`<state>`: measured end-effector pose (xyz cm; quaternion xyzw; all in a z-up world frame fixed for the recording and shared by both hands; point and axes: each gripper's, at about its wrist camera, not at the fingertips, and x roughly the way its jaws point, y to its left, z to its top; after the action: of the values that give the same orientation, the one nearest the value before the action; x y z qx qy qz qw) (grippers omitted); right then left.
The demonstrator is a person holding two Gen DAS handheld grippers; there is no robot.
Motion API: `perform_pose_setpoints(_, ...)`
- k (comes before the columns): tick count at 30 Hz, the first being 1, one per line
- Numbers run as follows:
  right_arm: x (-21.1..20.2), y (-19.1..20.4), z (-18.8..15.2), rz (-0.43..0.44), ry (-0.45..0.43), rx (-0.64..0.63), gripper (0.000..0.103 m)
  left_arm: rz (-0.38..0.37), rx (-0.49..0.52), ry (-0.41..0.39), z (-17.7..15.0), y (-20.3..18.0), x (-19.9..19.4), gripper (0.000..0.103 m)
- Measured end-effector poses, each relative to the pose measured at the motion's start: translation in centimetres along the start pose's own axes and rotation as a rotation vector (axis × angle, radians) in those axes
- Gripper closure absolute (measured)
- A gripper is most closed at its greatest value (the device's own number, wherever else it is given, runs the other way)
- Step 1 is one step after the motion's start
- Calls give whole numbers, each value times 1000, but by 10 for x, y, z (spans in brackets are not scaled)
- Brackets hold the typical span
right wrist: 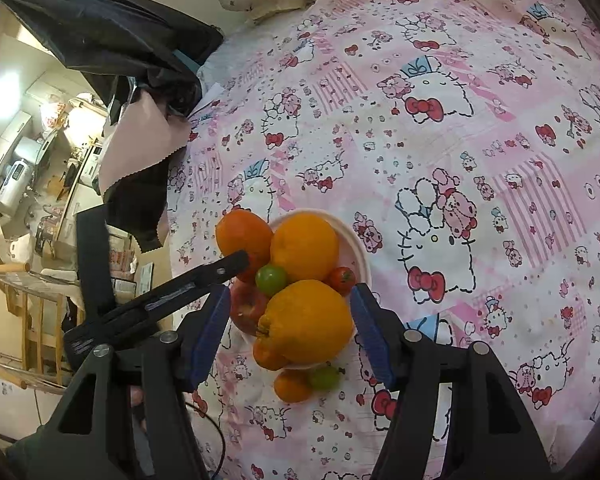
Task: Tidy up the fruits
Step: 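Open both grippers to release the tomato and lime on the plate, then grasp the last mandarin on the quilt with the left gripper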
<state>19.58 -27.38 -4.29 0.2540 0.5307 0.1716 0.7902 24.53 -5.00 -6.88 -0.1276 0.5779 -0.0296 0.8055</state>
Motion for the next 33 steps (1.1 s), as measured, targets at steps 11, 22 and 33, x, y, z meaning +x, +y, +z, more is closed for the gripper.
perform_pose_setpoints(11,-11,4,-12,-21,-60,-11,20,28,59,-90,-21,18,-48,35)
perform_pose_setpoints(22,-19,-7,-54,-46,-53,40,20,46,51,-118,-81,51,-65,29)
perform_pose_setpoints(33,-26,-27,-91,-62,-41,127,20,27,53,-19,-161,27,-10,30)
